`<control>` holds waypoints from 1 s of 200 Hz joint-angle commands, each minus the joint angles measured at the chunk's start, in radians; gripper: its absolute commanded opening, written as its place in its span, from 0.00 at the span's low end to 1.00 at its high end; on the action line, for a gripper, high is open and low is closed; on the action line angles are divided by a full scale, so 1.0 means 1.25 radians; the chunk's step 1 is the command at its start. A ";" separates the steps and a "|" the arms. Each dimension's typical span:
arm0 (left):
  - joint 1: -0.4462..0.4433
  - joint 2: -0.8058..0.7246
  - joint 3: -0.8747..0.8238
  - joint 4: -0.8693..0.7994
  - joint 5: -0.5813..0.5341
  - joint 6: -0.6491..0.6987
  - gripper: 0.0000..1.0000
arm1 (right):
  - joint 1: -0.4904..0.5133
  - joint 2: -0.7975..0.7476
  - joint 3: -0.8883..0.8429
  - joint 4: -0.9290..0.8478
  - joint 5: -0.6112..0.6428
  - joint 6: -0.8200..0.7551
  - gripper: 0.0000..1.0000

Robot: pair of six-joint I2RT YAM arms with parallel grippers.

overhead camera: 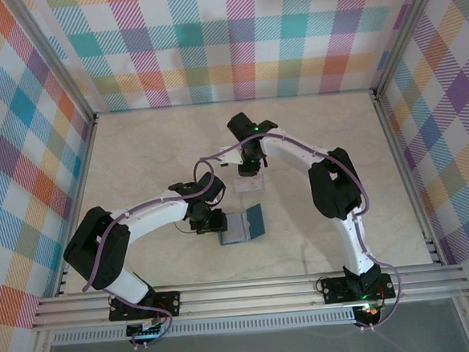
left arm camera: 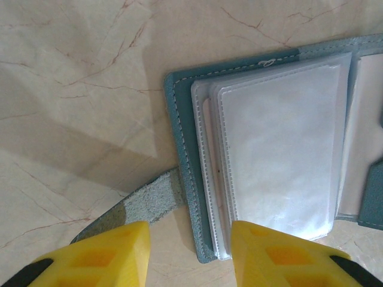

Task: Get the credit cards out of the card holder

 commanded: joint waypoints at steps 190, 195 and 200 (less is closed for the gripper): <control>-0.005 -0.007 -0.001 -0.012 -0.012 -0.008 0.40 | 0.075 -0.207 -0.271 0.043 -0.052 0.077 0.64; -0.006 -0.007 -0.001 -0.012 -0.013 -0.007 0.40 | 0.075 -0.205 -0.278 0.048 -0.052 0.076 0.66; -0.005 -0.007 -0.002 -0.011 -0.013 -0.008 0.40 | 0.076 -0.202 -0.284 0.054 -0.050 0.078 0.68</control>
